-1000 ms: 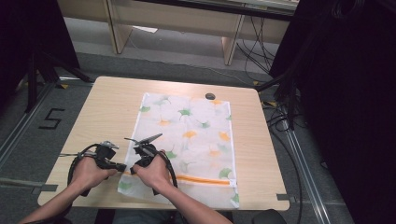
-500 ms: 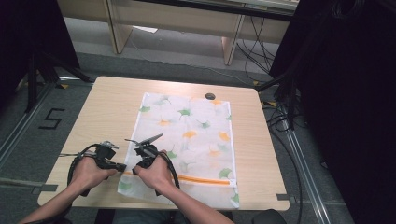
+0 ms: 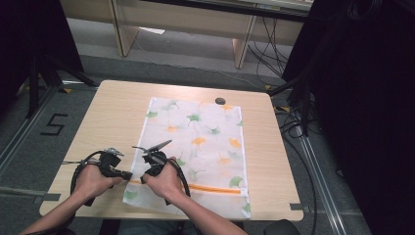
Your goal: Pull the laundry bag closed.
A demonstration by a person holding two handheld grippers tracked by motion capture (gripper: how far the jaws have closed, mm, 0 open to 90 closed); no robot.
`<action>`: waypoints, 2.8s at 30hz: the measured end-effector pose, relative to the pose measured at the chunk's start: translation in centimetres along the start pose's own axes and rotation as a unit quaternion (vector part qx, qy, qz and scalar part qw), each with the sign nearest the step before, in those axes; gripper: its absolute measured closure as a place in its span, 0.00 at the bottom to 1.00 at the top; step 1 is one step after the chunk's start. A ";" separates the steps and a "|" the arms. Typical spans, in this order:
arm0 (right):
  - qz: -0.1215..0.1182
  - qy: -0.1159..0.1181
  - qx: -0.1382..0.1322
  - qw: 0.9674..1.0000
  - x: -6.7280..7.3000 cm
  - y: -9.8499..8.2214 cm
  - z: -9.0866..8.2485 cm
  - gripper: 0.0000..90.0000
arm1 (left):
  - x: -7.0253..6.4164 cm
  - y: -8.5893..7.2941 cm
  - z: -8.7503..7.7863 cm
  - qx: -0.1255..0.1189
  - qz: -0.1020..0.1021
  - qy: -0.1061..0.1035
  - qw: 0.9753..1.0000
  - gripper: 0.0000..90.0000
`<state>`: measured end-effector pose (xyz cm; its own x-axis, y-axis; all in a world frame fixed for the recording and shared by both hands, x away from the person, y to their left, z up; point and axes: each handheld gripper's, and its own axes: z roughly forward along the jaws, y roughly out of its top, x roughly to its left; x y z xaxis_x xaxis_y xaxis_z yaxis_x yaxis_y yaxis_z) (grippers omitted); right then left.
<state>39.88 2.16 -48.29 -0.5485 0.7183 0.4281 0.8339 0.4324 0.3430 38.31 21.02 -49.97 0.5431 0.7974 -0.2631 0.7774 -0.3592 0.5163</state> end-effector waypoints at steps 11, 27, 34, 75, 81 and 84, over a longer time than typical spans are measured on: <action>0.004 -0.014 0.004 1.000 -0.1 -0.3 -0.3 1.00 | 0.0 0.0 0.0 0.000 0.000 -0.001 1.000 1.00; -0.006 -0.019 0.007 1.000 -0.9 -0.5 -1.2 1.00 | 0.0 0.0 0.0 0.002 0.004 -0.002 1.000 1.00; 0.016 -0.021 0.008 1.000 -1.1 -0.6 -1.6 1.00 | 0.0 0.0 0.0 0.000 0.001 -0.002 1.000 1.00; 0.015 -0.023 0.022 0.999 -4.0 -1.6 -3.8 1.00 | 0.0 0.0 0.0 0.001 0.005 0.001 1.000 1.00; 0.016 -0.021 0.027 0.999 -4.1 -1.7 -4.0 1.00 | 0.0 0.0 0.0 0.000 0.005 0.001 1.000 1.00; 0.015 -0.027 0.023 0.999 -4.2 -1.8 -4.1 1.00 | 0.0 0.0 0.0 0.002 0.006 0.000 1.000 1.00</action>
<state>40.45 -3.90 -47.25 -0.5209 0.7590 0.3907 0.8521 0.4349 0.2912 38.28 21.05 -49.96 0.5530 0.7929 -0.2559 0.7714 -0.3711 0.5170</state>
